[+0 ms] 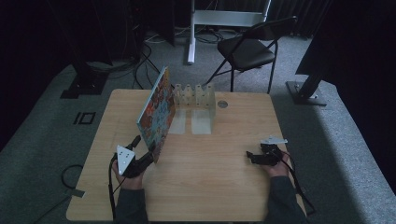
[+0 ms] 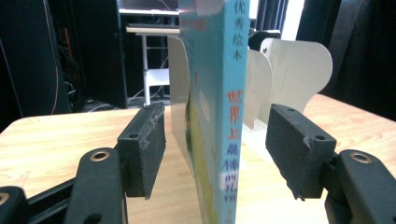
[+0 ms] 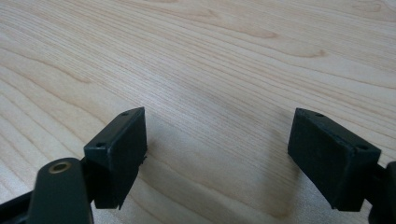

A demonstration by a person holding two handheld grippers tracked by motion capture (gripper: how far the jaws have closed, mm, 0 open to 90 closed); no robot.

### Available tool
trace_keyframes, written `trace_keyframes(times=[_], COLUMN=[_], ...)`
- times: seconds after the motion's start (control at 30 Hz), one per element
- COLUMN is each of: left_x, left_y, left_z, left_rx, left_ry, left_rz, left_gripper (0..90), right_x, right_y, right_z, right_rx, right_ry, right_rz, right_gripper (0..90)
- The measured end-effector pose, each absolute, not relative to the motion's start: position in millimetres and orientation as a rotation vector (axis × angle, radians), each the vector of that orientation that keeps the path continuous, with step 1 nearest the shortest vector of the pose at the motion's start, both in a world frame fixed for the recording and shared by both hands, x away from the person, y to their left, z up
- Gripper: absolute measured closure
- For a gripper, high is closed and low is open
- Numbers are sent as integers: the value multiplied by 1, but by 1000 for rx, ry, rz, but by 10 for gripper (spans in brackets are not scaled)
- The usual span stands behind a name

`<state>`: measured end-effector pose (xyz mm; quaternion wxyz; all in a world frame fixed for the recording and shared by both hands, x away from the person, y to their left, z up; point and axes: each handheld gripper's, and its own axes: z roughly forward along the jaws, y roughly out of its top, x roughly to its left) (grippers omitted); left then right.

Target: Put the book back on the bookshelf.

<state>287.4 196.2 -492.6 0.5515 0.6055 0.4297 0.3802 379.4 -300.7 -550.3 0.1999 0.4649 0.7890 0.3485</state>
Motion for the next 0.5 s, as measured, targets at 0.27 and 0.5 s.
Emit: trace_keyframes(times=[0.27,0.5], left_x=[275,269], left_y=[199,201], left_z=[-502,-509], left_rx=[1453,1474], left_ry=[1036,1049], left_rz=[887,875], left_gripper=[394,394], right_x=[379,379], right_y=[-301,-301], right_z=[-550,-550], right_rx=[1300,1299], right_ry=[2206,2206], right_rz=[974,975], right_gripper=[194,195])
